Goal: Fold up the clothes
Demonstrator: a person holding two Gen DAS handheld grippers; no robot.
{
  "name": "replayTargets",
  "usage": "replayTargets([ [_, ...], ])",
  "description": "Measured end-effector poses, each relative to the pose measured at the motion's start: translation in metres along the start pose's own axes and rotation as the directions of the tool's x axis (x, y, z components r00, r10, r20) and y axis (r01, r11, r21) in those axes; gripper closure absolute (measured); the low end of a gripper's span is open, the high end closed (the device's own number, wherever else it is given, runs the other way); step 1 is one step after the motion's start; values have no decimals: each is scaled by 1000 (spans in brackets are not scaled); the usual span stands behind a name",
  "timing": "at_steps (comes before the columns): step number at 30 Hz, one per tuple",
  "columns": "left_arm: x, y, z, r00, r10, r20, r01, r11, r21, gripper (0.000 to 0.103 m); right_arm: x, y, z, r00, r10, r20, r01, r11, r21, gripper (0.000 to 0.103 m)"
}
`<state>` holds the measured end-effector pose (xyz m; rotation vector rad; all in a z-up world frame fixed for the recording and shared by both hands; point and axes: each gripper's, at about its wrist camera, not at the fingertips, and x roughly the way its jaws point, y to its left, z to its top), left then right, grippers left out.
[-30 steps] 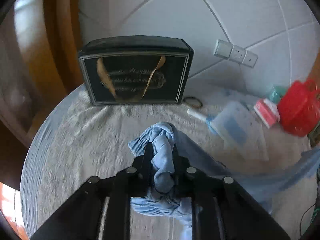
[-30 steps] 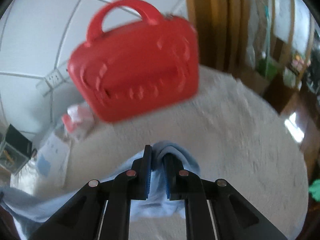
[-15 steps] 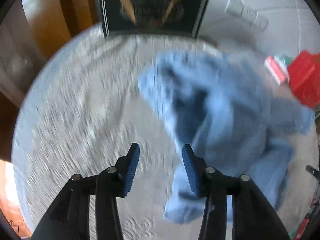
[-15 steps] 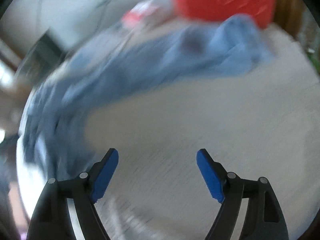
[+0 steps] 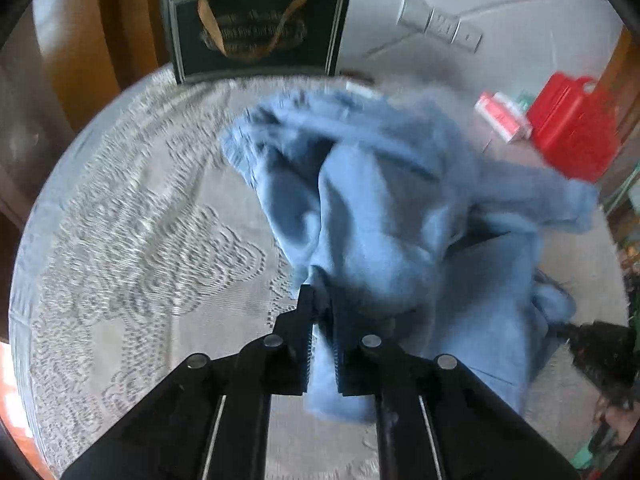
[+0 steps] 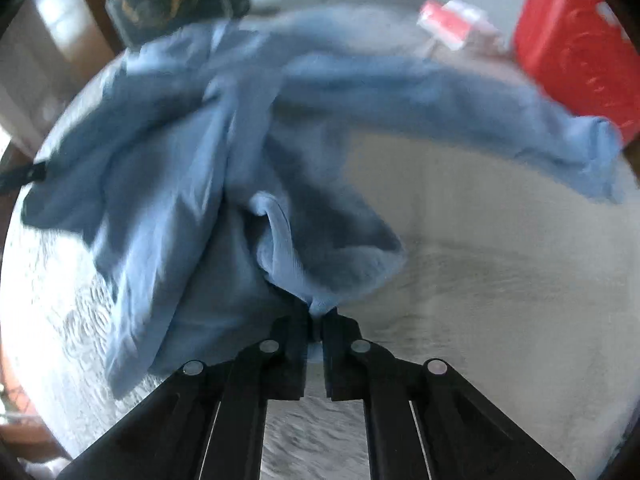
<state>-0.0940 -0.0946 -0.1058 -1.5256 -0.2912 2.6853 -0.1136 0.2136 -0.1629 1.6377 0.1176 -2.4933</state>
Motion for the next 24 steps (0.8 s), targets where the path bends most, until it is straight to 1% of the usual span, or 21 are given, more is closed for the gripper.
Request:
replayTargets([
  [2,-16,8,2,1000,-3,15,3,1000,-16,94,-32,-29,-2,996,-60,59,58,997,44,97],
  [4,-26,17,5,1000,10,20,-10,999,-34,94,-71,-77,-9,980,-160,118,145,981,128,97],
  [6,-20,23,9,999,44,9,-43,998,-47,94,-102,-125,-21,957,-254,136,220,949,225,97],
  [8,-8,30,13,997,74,-14,-75,995,-64,94,-117,-165,-31,935,-331,125,285,914,289,96],
  [10,8,34,20,996,74,-44,-78,993,-88,94,-124,-204,-36,927,-360,101,305,884,354,67],
  [11,17,33,23,996,68,-60,-74,992,-99,94,-127,-218,-44,921,-380,84,323,867,379,64],
  [12,25,33,26,995,62,-75,-70,991,-111,94,-129,-230,-52,916,-394,69,336,851,403,63],
  [14,43,32,32,993,49,-106,-63,989,-134,94,-133,-248,-69,920,-388,51,324,829,455,61],
  [15,52,31,35,992,43,-121,-60,987,-146,94,-135,-258,-81,930,-365,42,299,819,490,57],
  [16,57,30,42,992,34,-122,-53,986,-155,94,-135,-267,-93,941,-338,27,277,810,517,48],
  [18,66,27,55,993,17,-119,-38,984,-173,94,-129,-275,-109,953,-304,-7,259,799,542,38],
  [20,73,20,64,993,-14,-117,-7,985,-174,94,-118,-278,-122,960,-276,-45,253,789,559,38],
  [22,81,12,67,991,-36,-125,16,987,-160,94,-108,-279,-129,966,-253,-59,240,784,572,36],
  [23,86,7,66,990,-41,-136,21,989,-145,91,-104,-279,-133,968,-242,-67,236,781,578,35],
  [24,91,3,65,988,-44,-147,25,991,-129,83,-100,-279,-136,969,-236,-75,235,778,583,34],
])
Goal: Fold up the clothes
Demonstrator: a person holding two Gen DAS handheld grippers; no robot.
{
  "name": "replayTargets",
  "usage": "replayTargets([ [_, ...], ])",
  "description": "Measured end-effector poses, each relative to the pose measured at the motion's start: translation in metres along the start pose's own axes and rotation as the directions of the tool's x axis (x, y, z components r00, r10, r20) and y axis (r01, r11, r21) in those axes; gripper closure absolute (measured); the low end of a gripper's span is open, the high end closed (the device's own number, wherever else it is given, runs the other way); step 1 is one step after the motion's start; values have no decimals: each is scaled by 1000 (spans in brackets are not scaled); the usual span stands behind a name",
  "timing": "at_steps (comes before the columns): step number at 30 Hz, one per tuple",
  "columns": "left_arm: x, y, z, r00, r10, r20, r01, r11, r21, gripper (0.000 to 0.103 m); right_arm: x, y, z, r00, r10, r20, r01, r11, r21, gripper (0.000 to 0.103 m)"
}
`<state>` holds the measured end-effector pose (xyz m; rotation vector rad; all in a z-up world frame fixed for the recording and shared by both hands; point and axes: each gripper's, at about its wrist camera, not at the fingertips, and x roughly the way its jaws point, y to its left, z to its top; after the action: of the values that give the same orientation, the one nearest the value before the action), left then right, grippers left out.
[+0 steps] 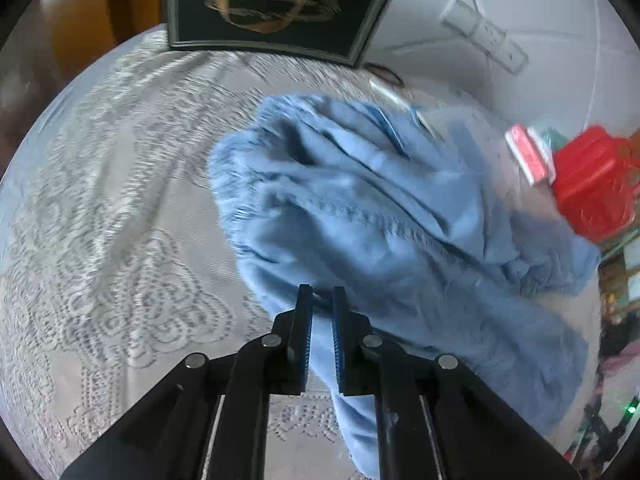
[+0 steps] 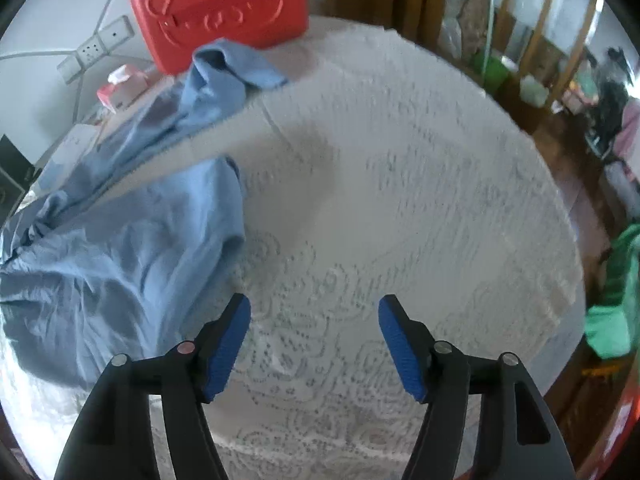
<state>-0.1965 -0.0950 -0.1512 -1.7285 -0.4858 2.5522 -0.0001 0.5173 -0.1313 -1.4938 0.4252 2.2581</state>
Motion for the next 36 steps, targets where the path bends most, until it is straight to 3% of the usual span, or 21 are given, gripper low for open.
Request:
replayTargets([
  [2,6,-6,-1,1000,-15,-6,16,1000,23,67,9,3,-2,1000,12,-14,-12,1000,5,34],
  [4,0,-10,-1,999,-44,28,44,999,26,36,14,8,-3,999,23,-23,-23,1000,1,31],
  [5,0,-10,-1,998,-44,34,43,999,25,8,17,11,-4,999,27,-26,-27,1000,-3,30],
  [6,1,-10,-1,998,-41,37,40,999,23,0,19,14,-3,999,30,-30,-31,1000,-7,30],
  [10,37,-5,-11,995,48,-92,-45,998,38,0,26,25,3,998,50,-26,-50,999,-9,30],
  [15,46,-27,-30,982,186,-25,-179,968,176,0,32,22,8,997,72,-19,-71,997,31,30],
  [17,43,-28,-33,983,184,10,-183,970,157,0,35,20,11,997,75,-20,-74,996,52,30],
  [19,36,-30,-31,985,171,14,-172,976,134,10,40,22,13,995,96,-20,-95,993,72,30],
  [20,30,-32,-31,991,136,16,-137,982,129,37,43,24,14,994,110,-20,-108,991,78,28],
  [21,25,-35,-30,995,95,18,-96,988,124,76,48,30,14,991,128,-22,-126,989,79,18],
  [22,18,-40,-29,996,87,34,-90,988,129,83,52,36,14,989,147,-24,-144,986,80,8],
  [24,5,-50,-27,994,82,73,-92,986,140,89,65,52,16,986,159,-47,-156,986,62,8],
  [26,-15,-55,-21,985,104,134,-126,978,165,92,72,82,25,991,112,-74,-115,993,-31,55],
  [27,-29,-50,-17,976,131,171,-159,975,157,93,71,98,30,995,76,-69,-82,993,-84,98],
  [28,-43,-44,-13,964,162,210,-195,970,146,93,61,112,36,998,49,-35,-53,991,-127,98],
  [30,-72,-31,-5,932,222,287,-265,957,119,93,26,148,51,993,95,69,-78,973,-218,98],
  [32,-94,-14,4,896,284,342,-330,940,84,93,-9,180,61,968,220,118,-174,933,-316,92],
  [33,-101,-2,10,879,317,357,-361,930,64,93,-25,195,64,942,315,113,-256,896,-363,77],
  [34,-104,8,14,883,321,341,-356,934,42,93,-37,206,66,914,394,102,-328,861,-388,48],
  [35,-103,16,17,902,301,310,-326,945,29,93,-49,216,67,885,456,98,-382,828,-410,32],
  [36,-101,24,20,920,277,277,-292,956,16,93,-59,221,67,875,469,121,-382,822,-423,18],
])
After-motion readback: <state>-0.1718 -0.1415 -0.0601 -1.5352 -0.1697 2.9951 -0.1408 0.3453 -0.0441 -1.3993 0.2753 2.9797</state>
